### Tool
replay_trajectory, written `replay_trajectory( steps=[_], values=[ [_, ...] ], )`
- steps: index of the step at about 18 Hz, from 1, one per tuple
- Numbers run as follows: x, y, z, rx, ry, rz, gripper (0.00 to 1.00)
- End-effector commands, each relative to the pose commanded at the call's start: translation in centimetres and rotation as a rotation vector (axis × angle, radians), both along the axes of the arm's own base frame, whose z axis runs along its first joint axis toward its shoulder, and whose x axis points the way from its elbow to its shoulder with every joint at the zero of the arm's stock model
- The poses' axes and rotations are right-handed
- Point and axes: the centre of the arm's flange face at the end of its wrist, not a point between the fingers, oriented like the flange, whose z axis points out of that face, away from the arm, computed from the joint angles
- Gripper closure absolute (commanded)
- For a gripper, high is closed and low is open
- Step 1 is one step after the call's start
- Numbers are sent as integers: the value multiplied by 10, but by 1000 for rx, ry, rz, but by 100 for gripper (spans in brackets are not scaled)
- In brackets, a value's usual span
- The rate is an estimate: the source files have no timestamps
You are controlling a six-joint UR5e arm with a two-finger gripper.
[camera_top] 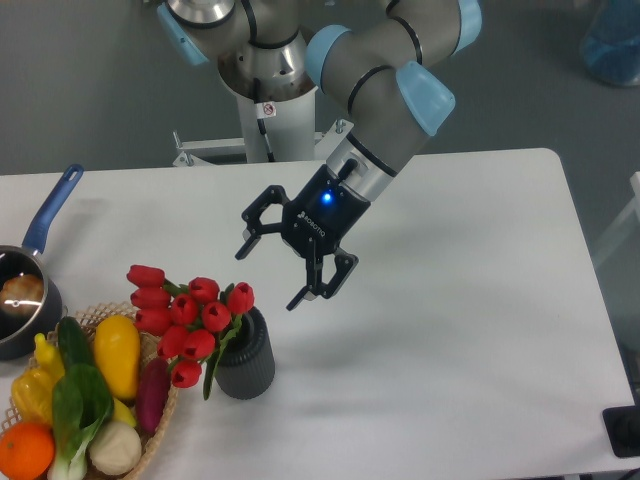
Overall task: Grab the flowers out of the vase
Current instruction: 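Move the open gripper across the table toward the red tulips, then lower the open gripper around the tulip stems above the black vase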
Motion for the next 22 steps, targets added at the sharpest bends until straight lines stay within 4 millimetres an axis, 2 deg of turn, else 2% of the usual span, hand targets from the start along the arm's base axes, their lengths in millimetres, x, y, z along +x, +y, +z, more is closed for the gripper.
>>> replay_trajectory(
  steps=[10, 14, 22],
  values=[
    [-7, 27, -4, 3, 7, -34, 0],
    [-10, 30, -9, -1, 7, -37, 0],
    [-2, 45, -13, -1, 18, -67, 0]
  ],
)
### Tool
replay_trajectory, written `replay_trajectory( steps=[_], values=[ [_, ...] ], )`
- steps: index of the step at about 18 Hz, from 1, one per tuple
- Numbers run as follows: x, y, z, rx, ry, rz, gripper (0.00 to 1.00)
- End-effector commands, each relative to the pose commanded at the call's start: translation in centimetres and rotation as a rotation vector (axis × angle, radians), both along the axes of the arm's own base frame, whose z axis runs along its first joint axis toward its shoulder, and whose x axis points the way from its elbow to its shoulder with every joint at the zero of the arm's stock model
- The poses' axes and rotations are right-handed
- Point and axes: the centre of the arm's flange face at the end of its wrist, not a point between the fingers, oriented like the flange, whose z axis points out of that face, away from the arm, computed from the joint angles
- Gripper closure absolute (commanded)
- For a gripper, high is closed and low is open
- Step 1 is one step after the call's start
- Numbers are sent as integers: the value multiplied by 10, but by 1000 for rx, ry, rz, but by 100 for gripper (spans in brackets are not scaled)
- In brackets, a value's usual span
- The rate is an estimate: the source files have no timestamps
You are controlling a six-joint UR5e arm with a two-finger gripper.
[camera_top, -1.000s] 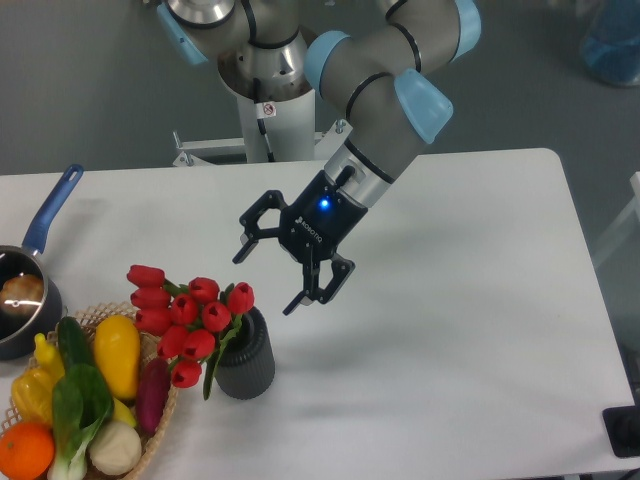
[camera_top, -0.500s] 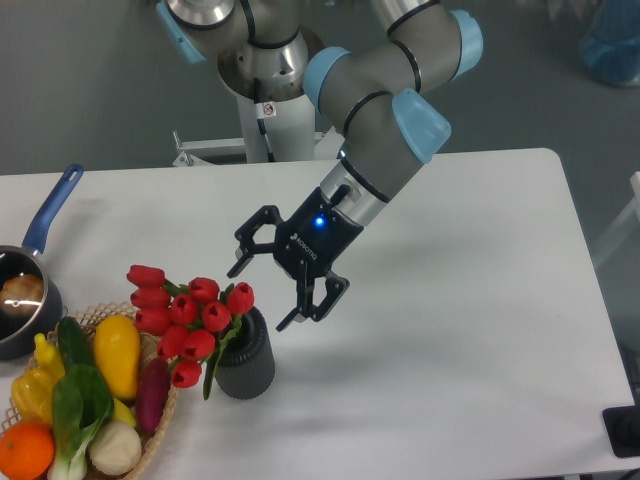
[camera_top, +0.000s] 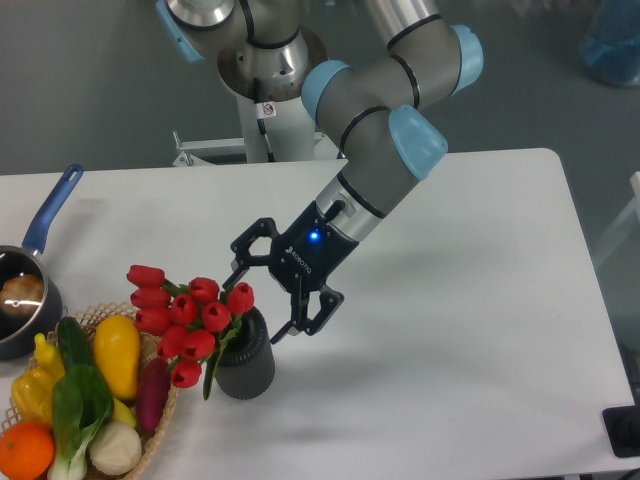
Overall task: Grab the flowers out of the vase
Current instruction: 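Lower the open gripper around the tulip stems above the black vase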
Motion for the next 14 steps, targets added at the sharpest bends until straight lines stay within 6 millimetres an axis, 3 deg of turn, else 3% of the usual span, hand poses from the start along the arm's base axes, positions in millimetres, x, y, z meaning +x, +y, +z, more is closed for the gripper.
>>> replay_trajectory(
  steps=[14],
  values=[
    [12, 11, -6, 4, 21, -38, 0]
  ],
)
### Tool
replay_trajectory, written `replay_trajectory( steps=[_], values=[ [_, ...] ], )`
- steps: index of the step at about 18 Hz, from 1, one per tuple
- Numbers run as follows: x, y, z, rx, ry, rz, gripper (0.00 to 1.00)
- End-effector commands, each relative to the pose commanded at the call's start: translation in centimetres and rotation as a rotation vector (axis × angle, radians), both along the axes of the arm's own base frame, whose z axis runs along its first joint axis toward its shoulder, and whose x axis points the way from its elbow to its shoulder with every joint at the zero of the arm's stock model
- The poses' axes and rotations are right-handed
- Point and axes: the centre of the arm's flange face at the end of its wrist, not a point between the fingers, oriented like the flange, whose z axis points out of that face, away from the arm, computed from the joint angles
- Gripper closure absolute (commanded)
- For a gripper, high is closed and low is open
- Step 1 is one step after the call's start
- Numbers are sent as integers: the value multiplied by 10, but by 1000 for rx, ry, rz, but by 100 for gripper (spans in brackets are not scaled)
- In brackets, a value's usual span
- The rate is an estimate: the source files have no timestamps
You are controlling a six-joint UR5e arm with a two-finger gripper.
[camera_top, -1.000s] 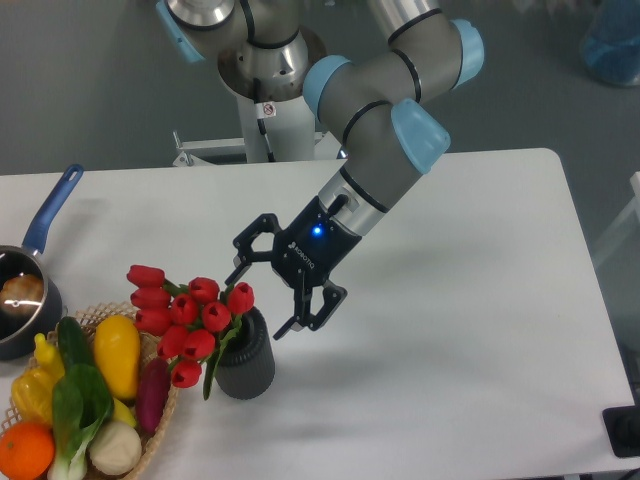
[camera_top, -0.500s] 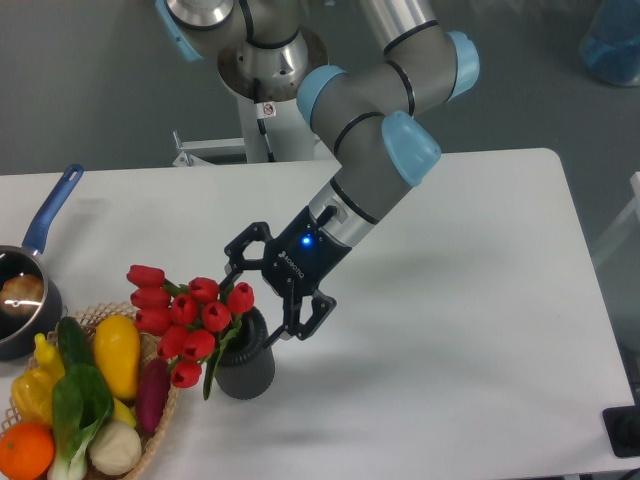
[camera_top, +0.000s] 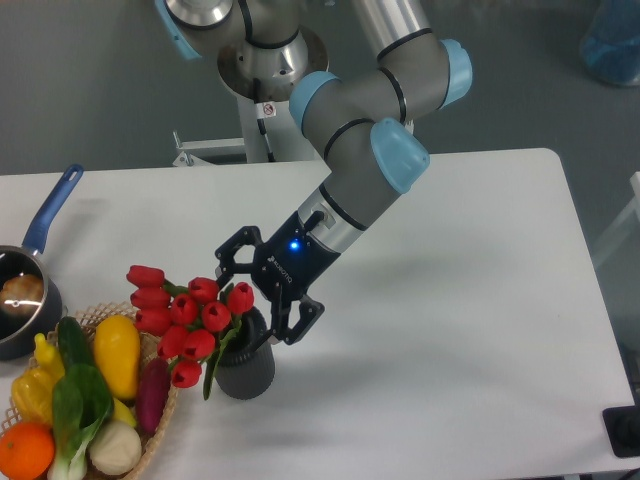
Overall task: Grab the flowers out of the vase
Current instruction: 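Lower the open gripper around the tulip stems above the black vase, then close the gripper on the tulip bouquet stems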
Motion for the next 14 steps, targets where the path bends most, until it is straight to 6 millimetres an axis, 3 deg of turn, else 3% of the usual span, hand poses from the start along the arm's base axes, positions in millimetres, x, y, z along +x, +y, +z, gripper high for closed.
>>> replay_trajectory(
  steps=[14],
  values=[
    [5, 6, -6, 1, 14, -29, 0]
  ],
)
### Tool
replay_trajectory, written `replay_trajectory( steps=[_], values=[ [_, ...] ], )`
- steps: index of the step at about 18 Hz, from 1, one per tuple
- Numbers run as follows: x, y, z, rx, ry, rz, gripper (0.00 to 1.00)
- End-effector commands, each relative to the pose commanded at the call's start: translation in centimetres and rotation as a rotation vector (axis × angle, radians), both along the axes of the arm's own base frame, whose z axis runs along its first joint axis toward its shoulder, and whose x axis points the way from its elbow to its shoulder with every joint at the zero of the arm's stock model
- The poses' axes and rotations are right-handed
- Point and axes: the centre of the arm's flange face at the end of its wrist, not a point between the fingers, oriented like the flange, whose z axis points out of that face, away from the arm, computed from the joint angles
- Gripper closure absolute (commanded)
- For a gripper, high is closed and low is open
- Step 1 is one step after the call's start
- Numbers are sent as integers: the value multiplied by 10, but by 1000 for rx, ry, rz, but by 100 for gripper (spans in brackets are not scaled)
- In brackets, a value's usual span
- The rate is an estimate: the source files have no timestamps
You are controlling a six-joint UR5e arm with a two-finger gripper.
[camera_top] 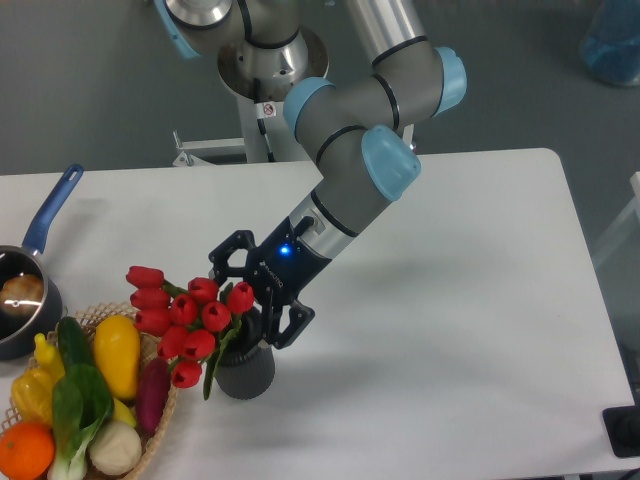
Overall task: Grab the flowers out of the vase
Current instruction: 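Close the gripper on the tulip bouquet stems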
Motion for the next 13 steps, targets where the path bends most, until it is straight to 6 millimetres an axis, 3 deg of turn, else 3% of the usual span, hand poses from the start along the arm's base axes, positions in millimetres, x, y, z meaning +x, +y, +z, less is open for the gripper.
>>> replay_trajectory(
  steps=[13],
  values=[
    [9, 5, -8, -9, 26, -36, 0]
  ],
)
